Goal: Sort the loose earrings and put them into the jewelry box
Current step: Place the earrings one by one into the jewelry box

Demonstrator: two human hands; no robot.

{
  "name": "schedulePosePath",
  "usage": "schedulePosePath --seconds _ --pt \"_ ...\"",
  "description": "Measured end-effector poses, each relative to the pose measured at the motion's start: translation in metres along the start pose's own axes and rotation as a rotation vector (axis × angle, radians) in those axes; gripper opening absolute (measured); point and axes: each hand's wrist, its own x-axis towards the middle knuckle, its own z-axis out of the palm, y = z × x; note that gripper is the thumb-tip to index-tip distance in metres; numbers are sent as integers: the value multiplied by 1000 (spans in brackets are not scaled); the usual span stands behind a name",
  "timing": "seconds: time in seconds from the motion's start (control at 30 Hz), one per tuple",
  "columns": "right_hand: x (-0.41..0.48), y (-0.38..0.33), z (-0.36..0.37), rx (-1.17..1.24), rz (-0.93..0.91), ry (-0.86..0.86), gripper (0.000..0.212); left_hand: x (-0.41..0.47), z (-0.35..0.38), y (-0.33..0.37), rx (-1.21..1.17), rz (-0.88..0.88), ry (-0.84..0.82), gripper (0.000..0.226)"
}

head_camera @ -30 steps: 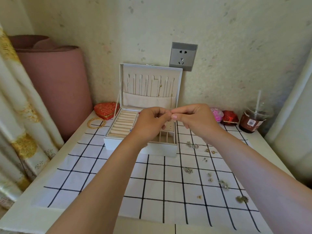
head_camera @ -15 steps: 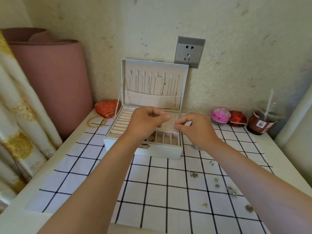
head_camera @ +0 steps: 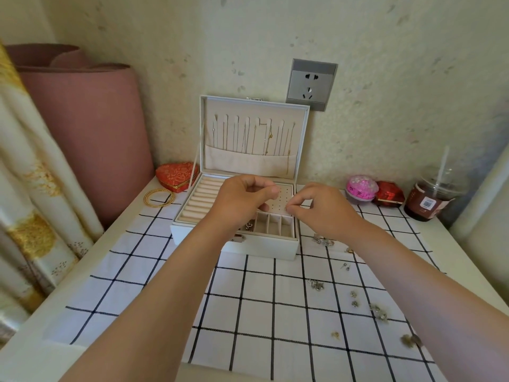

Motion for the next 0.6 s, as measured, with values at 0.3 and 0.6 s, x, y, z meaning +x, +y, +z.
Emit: schedulePosePath --seconds 0.3,0.6 --pt "2 -28 -20 453 1 -11 22 -2 9 0 31 50 6 7" --pt "4 -25 -16 531 35 143 12 0 12 0 68 47 3 17"
